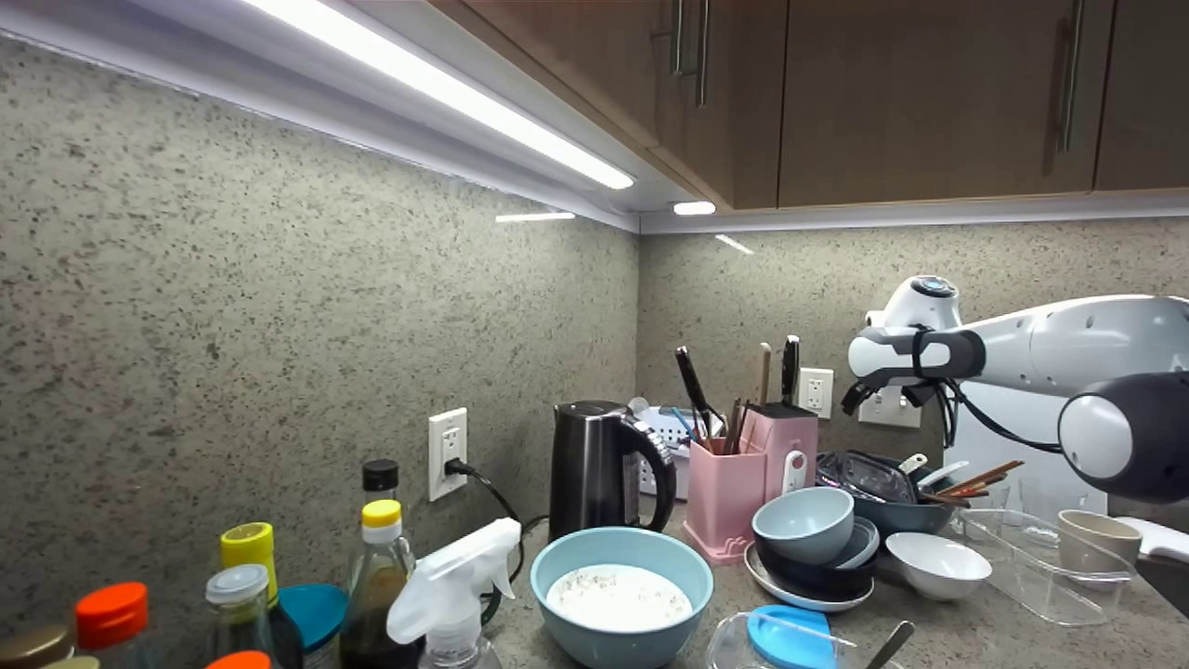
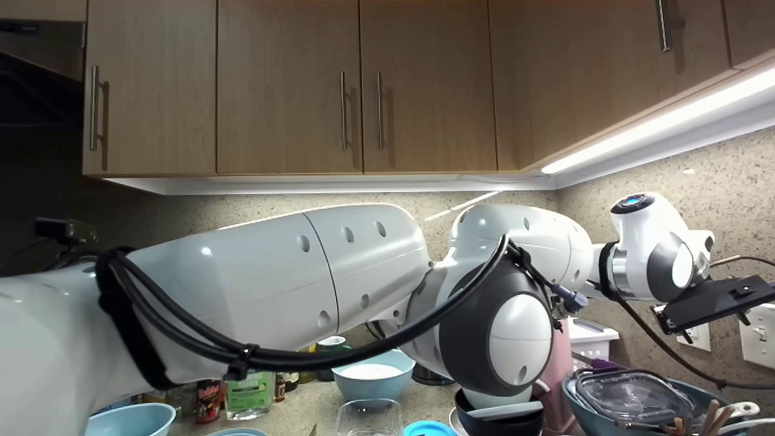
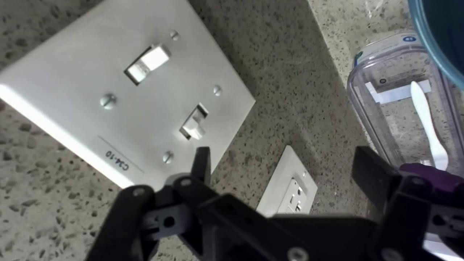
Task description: Turn off the left light switch
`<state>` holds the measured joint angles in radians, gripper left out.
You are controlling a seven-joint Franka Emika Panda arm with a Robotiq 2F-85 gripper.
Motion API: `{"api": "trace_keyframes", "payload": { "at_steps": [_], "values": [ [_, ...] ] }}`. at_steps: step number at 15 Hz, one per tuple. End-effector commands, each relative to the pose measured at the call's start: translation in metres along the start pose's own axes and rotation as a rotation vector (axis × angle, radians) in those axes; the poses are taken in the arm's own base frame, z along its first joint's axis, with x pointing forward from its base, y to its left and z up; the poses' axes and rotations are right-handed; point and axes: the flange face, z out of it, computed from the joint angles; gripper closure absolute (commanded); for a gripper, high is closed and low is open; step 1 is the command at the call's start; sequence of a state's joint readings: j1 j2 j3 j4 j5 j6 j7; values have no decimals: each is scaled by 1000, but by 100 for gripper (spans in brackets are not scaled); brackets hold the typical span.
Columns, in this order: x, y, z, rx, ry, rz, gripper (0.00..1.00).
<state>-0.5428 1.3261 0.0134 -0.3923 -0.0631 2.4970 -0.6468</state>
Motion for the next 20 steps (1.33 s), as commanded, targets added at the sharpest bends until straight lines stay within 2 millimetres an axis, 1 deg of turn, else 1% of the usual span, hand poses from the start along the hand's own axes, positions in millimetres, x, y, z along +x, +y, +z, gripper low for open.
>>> {"api": "trace_keyframes", "payload": {
  "at_steps": [1, 3, 5, 6, 7, 8, 9, 12, 14, 18, 20],
  "values": [
    [1, 6, -5, 3, -18, -25, 0],
    [-4, 10, -3, -3, -28, -31, 0],
    [-1, 7, -4, -5, -37, -49, 0],
    [-1, 9, -5, -10, -30, -60, 0],
    [-2, 13, -7, -20, -7, -54, 0],
    [-3, 20, -10, -38, 24, -3, 0],
    [-3, 7, -2, -21, -1, -17, 0],
    [-4, 15, -6, -36, 10, -11, 0],
    [-11, 19, -3, -16, -26, 22, 0],
    [-17, 12, 4, 41, -63, -1, 0],
    [-18, 11, 5, 52, -71, -10, 0]
  ]
}}
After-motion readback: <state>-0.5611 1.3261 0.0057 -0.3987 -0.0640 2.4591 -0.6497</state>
